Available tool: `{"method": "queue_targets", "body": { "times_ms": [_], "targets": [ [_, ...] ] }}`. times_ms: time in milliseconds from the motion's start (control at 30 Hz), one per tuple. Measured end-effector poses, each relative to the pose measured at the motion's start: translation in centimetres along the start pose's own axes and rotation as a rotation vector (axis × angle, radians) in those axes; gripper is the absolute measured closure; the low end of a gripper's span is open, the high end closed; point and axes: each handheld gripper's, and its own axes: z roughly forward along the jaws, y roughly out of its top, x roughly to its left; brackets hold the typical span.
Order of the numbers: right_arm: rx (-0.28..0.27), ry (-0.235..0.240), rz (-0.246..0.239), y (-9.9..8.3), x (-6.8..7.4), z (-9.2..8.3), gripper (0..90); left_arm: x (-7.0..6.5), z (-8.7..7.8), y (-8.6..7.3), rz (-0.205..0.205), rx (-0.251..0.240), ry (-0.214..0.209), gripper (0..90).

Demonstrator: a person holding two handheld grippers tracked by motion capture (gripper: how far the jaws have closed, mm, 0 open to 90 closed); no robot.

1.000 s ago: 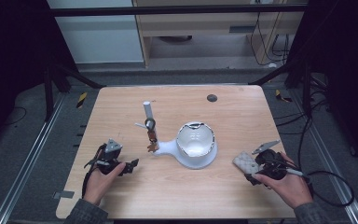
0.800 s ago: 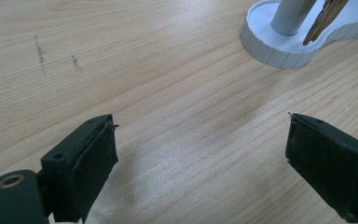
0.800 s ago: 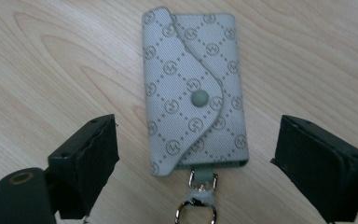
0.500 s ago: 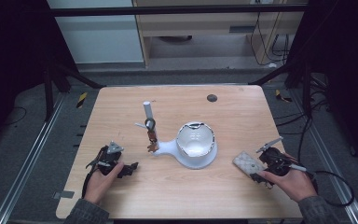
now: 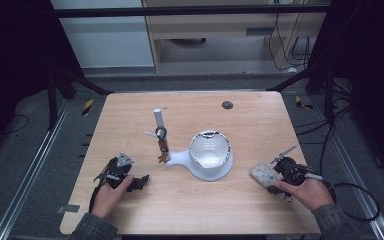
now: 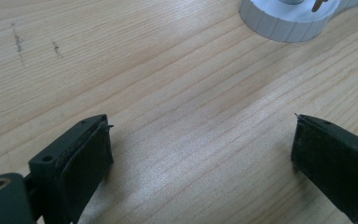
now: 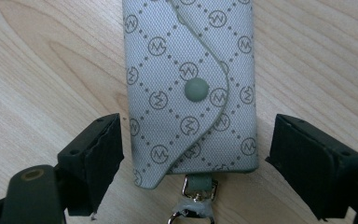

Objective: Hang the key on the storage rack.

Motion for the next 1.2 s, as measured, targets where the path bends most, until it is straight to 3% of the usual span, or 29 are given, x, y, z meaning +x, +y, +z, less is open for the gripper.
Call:
{"method": "queue_targets", "body": {
  "times_ms": [767, 833, 1200],
  "targets": [
    [0.004, 0.019, -0.004, -0.4, -0.3, 1.0, 22.0, -0.1, 0.1, 0.0, 0.006, -0.002, -0.002, 2.9],
    [0.003, 0.025, 0.013, -0.4, -0.2, 1.0, 22.5, -0.1, 0.1, 0.0, 0.006, -0.002, -0.003, 2.9],
    [-0.006, 0.007, -0.025, -0.4, -0.1, 0.7, 29.0, -0.1, 0.1, 0.0, 0.006, -0.003, -0.002, 2.8]
  ]
}}
